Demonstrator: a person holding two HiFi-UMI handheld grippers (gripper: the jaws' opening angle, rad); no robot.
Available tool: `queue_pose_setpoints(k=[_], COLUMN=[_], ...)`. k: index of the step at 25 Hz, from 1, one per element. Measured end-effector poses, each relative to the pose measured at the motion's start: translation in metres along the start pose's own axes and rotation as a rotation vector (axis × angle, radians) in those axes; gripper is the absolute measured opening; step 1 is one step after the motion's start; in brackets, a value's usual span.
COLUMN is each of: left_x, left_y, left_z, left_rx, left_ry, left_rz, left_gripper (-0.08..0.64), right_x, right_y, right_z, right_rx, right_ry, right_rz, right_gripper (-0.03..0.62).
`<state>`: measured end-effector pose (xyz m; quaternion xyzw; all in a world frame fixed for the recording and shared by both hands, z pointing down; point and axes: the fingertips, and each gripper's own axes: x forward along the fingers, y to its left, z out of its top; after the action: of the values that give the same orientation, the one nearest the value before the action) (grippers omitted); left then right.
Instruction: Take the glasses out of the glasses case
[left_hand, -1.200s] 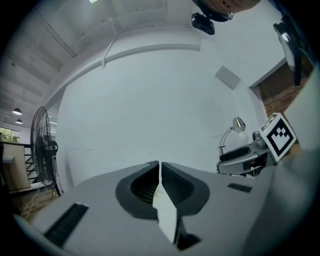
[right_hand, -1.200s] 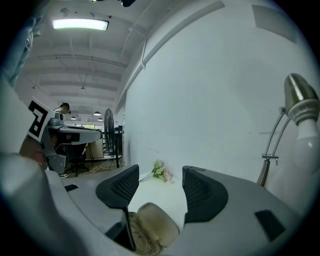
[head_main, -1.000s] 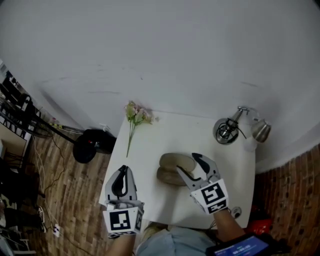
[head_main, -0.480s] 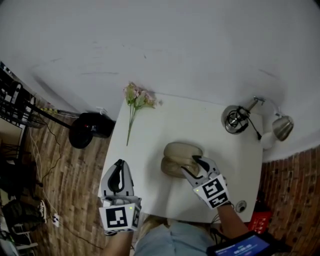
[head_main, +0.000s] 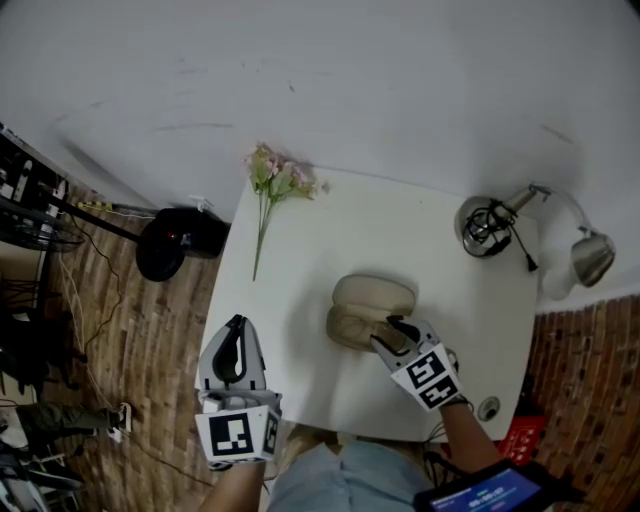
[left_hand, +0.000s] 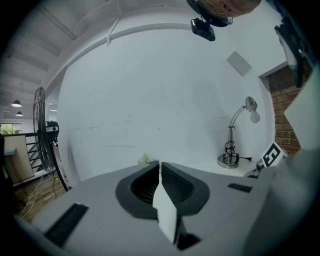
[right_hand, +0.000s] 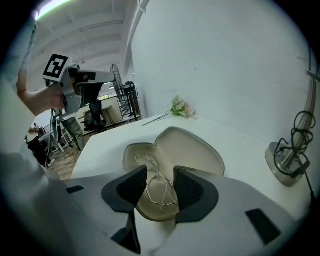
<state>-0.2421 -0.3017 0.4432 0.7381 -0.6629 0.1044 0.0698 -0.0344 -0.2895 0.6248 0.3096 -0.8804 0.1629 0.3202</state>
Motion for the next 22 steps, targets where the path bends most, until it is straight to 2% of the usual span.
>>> queue_pose_setpoints(k=[6,22], left_x=[0.005,0.017], left_y=[-0.002,-0.002], left_z=[-0.005,-0.011], left_rx=[-0.004,-0.002], left_ry=[0.01,0.027], left_rz=[-0.005,-0.019], left_gripper=[0.018,0.018], right_x=[0.005,0.017], right_y=[-0.001,0.0], right_z=[-0.01,-0.028], right_rx=[0.011,-0.047], right_ry=[0.036,0.165], right_rz=[0.014,0.043], right_gripper=[0.158,0.093])
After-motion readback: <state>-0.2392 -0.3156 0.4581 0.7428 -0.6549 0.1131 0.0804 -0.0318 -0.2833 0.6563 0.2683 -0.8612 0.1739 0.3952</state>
